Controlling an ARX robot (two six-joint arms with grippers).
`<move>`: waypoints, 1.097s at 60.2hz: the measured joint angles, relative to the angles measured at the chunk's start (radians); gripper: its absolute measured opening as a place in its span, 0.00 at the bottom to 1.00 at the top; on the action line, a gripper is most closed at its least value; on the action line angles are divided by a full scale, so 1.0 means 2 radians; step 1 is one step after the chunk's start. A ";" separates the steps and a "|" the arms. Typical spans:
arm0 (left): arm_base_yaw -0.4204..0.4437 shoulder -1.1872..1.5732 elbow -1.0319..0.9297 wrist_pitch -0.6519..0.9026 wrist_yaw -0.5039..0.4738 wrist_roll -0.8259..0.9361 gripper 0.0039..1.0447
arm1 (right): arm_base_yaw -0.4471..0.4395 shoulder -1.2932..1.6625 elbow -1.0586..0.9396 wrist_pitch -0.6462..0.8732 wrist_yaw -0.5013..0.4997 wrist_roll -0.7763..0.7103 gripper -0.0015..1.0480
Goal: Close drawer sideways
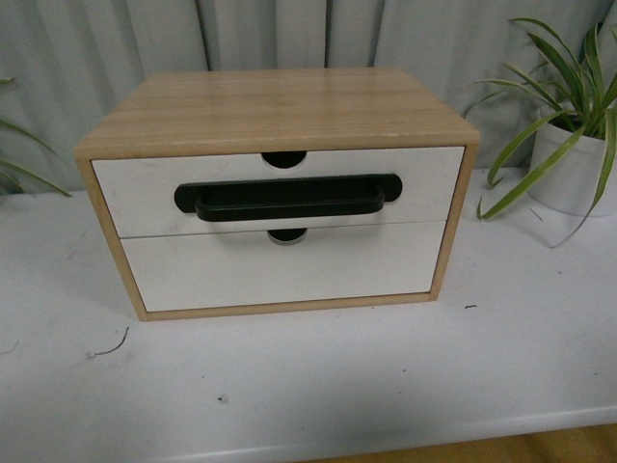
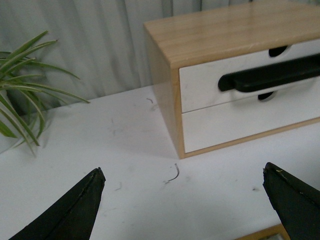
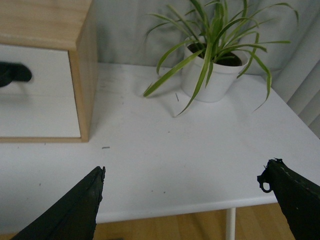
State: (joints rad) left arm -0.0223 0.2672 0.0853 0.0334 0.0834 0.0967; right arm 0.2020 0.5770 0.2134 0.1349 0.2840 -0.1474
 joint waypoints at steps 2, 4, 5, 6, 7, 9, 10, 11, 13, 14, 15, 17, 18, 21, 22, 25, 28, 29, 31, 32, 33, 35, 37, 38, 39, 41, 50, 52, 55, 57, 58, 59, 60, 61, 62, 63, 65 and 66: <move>-0.001 -0.002 0.000 0.002 0.003 -0.009 0.94 | 0.000 0.000 0.000 0.001 0.001 0.007 0.93; -0.002 -0.001 0.000 0.004 0.006 -0.021 0.94 | 0.000 0.002 0.000 -0.001 0.001 0.012 0.93; -0.003 -0.001 0.000 0.002 0.005 -0.024 0.94 | 0.000 0.002 0.000 -0.002 0.001 0.013 0.93; -0.003 -0.001 0.000 0.001 0.005 -0.025 0.94 | 0.000 0.002 0.000 -0.002 0.001 0.014 0.93; -0.003 -0.001 0.000 0.001 0.005 -0.027 0.94 | 0.000 0.002 0.000 -0.002 0.001 0.014 0.93; -0.002 0.000 0.000 0.001 0.005 -0.032 0.94 | 0.000 0.004 0.000 -0.002 0.001 0.016 0.93; -0.002 0.000 0.000 0.001 0.006 -0.032 0.94 | 0.000 0.005 0.000 -0.002 0.001 0.017 0.93; -0.002 0.000 0.000 0.002 0.006 -0.034 0.94 | 0.000 0.005 0.000 -0.002 0.001 0.018 0.93; 0.001 -0.001 -0.005 0.020 -0.004 -0.036 0.92 | 0.000 0.005 0.000 -0.002 0.001 0.018 0.93; 0.003 -0.006 -0.013 0.048 -0.011 -0.036 0.89 | -0.001 0.005 -0.005 0.019 -0.004 0.023 0.92; 0.005 -0.008 -0.017 0.059 -0.017 -0.037 0.87 | -0.004 0.005 -0.010 0.039 -0.010 0.026 0.91; 0.009 -0.016 -0.029 0.080 -0.031 -0.038 0.82 | -0.013 0.002 -0.026 0.086 -0.033 0.036 0.86; 0.010 -0.019 -0.033 0.085 -0.033 -0.038 0.80 | -0.016 -0.001 -0.031 0.096 -0.040 0.037 0.84; 0.012 -0.031 -0.037 0.084 -0.043 -0.043 0.71 | -0.026 -0.015 -0.053 0.135 -0.058 0.049 0.75; 0.013 -0.032 -0.037 0.088 -0.045 -0.044 0.68 | -0.029 -0.020 -0.058 0.140 -0.064 0.052 0.72; 0.012 -0.037 -0.037 0.080 -0.041 -0.045 0.59 | -0.037 -0.032 -0.065 0.141 -0.075 0.057 0.63; 0.010 -0.041 -0.037 0.074 -0.042 -0.045 0.52 | -0.041 -0.041 -0.067 0.138 -0.079 0.061 0.56; 0.010 -0.043 -0.037 0.073 -0.042 -0.045 0.49 | -0.044 -0.046 -0.068 0.137 -0.081 0.062 0.53; 0.010 -0.046 -0.037 0.072 -0.042 -0.045 0.43 | -0.047 -0.052 -0.070 0.132 -0.085 0.063 0.48; 0.010 -0.049 -0.037 0.070 -0.042 -0.045 0.40 | -0.053 -0.057 -0.071 0.127 -0.094 0.063 0.44; 0.010 -0.107 -0.037 -0.019 -0.040 -0.045 0.24 | -0.099 -0.077 -0.080 0.113 -0.136 0.065 0.28; 0.011 -0.129 -0.037 -0.019 -0.043 -0.046 0.17 | -0.106 -0.085 -0.081 0.106 -0.135 0.066 0.21; 0.011 -0.129 -0.036 -0.008 -0.042 -0.046 0.12 | -0.105 -0.091 -0.083 0.104 -0.135 0.066 0.16; 0.011 -0.129 -0.035 -0.009 -0.042 -0.046 0.10 | -0.104 -0.093 -0.083 0.102 -0.137 0.066 0.15; 0.011 -0.129 -0.034 -0.013 -0.042 -0.046 0.07 | -0.104 -0.097 -0.084 0.099 -0.141 0.066 0.11; 0.011 -0.129 -0.037 -0.019 -0.041 -0.046 0.02 | -0.100 -0.104 -0.085 0.096 -0.144 0.066 0.06; 0.011 -0.129 -0.037 -0.017 -0.043 -0.048 0.01 | -0.101 -0.122 -0.101 0.100 -0.142 0.068 0.02; 0.011 -0.129 -0.037 -0.019 -0.042 -0.048 0.01 | -0.101 -0.127 -0.101 0.087 -0.143 0.067 0.02; 0.011 -0.129 -0.037 -0.018 -0.042 -0.048 0.01 | -0.101 -0.135 -0.101 0.086 -0.142 0.067 0.02; 0.011 -0.129 -0.037 -0.019 -0.042 -0.048 0.01 | -0.101 -0.141 -0.101 0.080 -0.142 0.067 0.02; 0.011 -0.129 -0.037 -0.019 -0.042 -0.048 0.01 | -0.101 -0.147 -0.101 0.074 -0.142 0.068 0.02; 0.011 -0.129 -0.037 -0.018 -0.042 -0.048 0.01 | -0.101 -0.151 -0.101 0.071 -0.142 0.068 0.02; 0.011 -0.129 -0.037 -0.019 -0.042 -0.048 0.01 | -0.101 -0.153 -0.101 0.071 -0.142 0.068 0.02; 0.011 -0.129 -0.037 -0.019 -0.042 -0.048 0.01 | -0.101 -0.156 -0.101 0.069 -0.142 0.068 0.02; 0.011 -0.129 -0.037 -0.019 -0.042 -0.048 0.01 | -0.101 -0.157 -0.101 0.068 -0.142 0.068 0.02; 0.011 -0.129 -0.037 -0.019 -0.042 -0.048 0.01 | -0.101 -0.160 -0.101 0.063 -0.142 0.068 0.02; 0.011 -0.129 -0.037 -0.019 -0.042 -0.048 0.01 | -0.101 -0.167 -0.101 0.053 -0.142 0.068 0.02; 0.011 -0.129 -0.037 -0.019 -0.042 -0.048 0.01 | -0.101 -0.170 -0.101 0.051 -0.142 0.068 0.02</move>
State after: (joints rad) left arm -0.0010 0.0093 0.0116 -0.0036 -0.0006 0.0013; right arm -0.0002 0.2375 0.0116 0.2363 -0.0002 -0.0120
